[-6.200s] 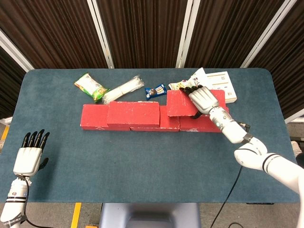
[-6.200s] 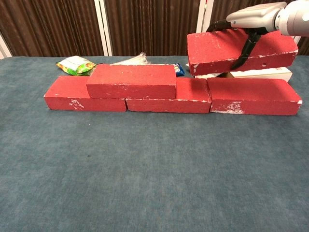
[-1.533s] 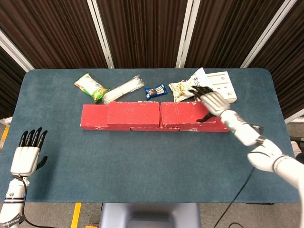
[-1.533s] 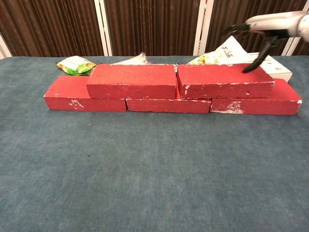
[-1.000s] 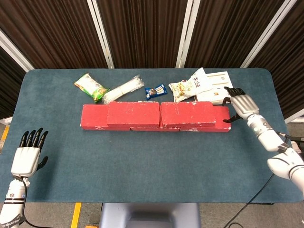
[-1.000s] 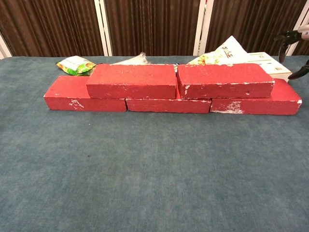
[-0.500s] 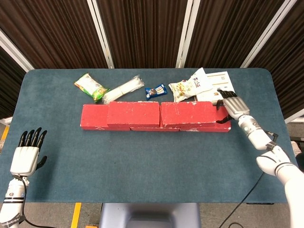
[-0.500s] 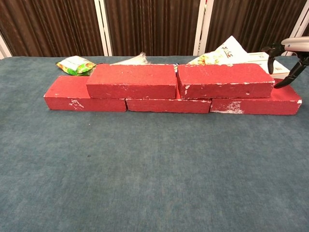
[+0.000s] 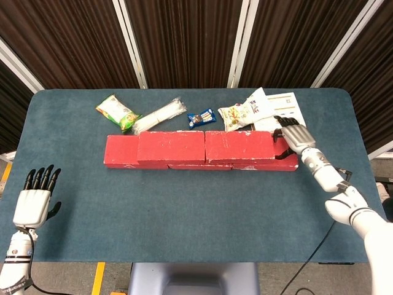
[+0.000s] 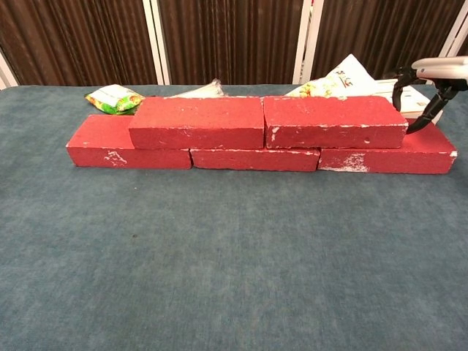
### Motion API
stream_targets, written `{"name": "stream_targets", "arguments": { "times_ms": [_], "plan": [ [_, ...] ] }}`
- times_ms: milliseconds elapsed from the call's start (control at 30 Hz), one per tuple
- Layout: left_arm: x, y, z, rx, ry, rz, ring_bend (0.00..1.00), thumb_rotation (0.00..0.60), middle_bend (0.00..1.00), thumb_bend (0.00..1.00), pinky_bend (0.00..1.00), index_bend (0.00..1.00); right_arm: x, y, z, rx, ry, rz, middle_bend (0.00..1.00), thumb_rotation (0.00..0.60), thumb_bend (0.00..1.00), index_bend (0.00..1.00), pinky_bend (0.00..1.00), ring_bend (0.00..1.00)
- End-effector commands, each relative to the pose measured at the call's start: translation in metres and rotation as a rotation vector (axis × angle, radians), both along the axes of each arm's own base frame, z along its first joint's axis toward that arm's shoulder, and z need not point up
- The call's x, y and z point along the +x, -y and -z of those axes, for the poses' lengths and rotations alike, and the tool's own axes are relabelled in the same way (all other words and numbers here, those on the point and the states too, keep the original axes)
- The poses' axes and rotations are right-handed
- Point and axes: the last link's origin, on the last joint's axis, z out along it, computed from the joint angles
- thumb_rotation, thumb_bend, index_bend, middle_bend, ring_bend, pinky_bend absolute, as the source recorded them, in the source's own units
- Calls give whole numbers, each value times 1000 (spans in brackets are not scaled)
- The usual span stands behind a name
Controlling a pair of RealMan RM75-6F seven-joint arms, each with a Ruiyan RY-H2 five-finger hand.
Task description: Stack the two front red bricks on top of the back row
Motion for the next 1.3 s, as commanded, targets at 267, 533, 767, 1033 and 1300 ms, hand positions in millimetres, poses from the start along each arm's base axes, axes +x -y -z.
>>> {"name": "stream_targets", "arguments": {
  "times_ms": [267,533,767,1033,1300],
  "plan": [
    [0,0,0,-2,2,3,0,600,0,295,52,0,3,-2,-1,5,-2,-9,12,600,188,569,163,0],
    [3,2,-2,14,3,22,0,600,0,294,52,0,-9,-20,-20,-28,34,-23,13,600,188,241,159,0],
    [9,6,-6,70,7,67,0,600,0,294,52,0,-30,-125,-36,-164,54,-122,0,600,187,0,12,0],
    [14,13,-10,62,44,73,0,600,0,296,52,0,-33,-240,-23,-320,-26,-10,0,600,187,0,0,0],
    [18,18,-17,78,58,82,0,600,0,297,55,0,-26,-254,-32,-340,4,-32,0,600,188,0,0,0]
  ]
}}
